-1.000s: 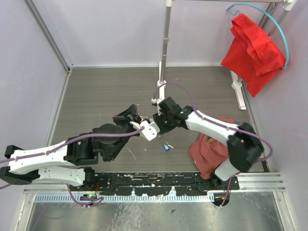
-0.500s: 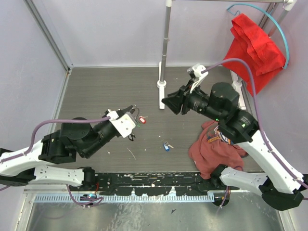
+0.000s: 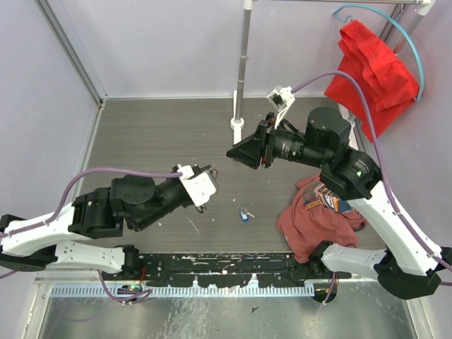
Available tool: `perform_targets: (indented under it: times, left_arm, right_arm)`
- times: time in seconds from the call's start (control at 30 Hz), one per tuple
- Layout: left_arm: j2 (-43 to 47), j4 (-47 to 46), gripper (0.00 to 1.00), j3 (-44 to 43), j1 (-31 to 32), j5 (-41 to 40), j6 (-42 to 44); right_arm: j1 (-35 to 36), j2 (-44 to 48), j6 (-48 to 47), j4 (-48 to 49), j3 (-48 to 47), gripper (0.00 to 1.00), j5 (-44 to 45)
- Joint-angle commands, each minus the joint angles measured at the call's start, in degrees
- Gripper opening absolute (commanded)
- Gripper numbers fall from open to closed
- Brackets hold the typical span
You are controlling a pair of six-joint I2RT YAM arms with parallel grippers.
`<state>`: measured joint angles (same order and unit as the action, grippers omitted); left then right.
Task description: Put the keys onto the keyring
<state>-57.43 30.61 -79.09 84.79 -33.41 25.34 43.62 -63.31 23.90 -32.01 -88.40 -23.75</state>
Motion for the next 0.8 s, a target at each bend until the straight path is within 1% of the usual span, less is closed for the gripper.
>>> perform_targets:
  times: [0.0, 0.1, 0.23, 0.37, 0.57, 0.63, 0.77]
  left_arm:
    - [-0.52, -0.5, 0.0, -2.71, 0.2, 0.97, -0.69]
    - [-0.79, -0.25, 0.0, -2.86, 0.2, 1.27, -0.71]
    - [-0.77, -0.19, 0.0, -2.91, 0.21, 1.55, -0.73]
    - [-0.76, -0.05, 0.0, -3.09, 0.2, 2.0, -0.7]
    - [-0.38, -0.02, 0.0, -3.08, 0.2, 2.9, -0.69]
    - [-0.27, 0.1, 0.0, -3.06, 0.24, 3.0, -0.62]
    - [-0.31, 0.2, 0.0, -2.95, 0.16, 2.93, -0.47]
  right_arm:
    - [4.1, -0.11, 2.32, 1.72, -2.59, 0.41, -1.02]
    - [6.93, -0.46, 2.01, 1.09, -3.06, 0.41, 1.83]
    - [8.48, -1.26, 1.9, 0.6, -3.05, 0.37, 2.3]
    - [9.1, -1.67, 1.17, -0.64, -3.27, 0.33, 4.27]
    - [9.26, -2.15, 0.75, -1.31, -3.4, 0.31, 5.1]
    - [9.36, -2.34, 0.8, -1.13, -3.51, 0.27, 4.87]
    - [9.47, -2.22, 0.8, -0.4, -3.48, 0.13, 4.51]
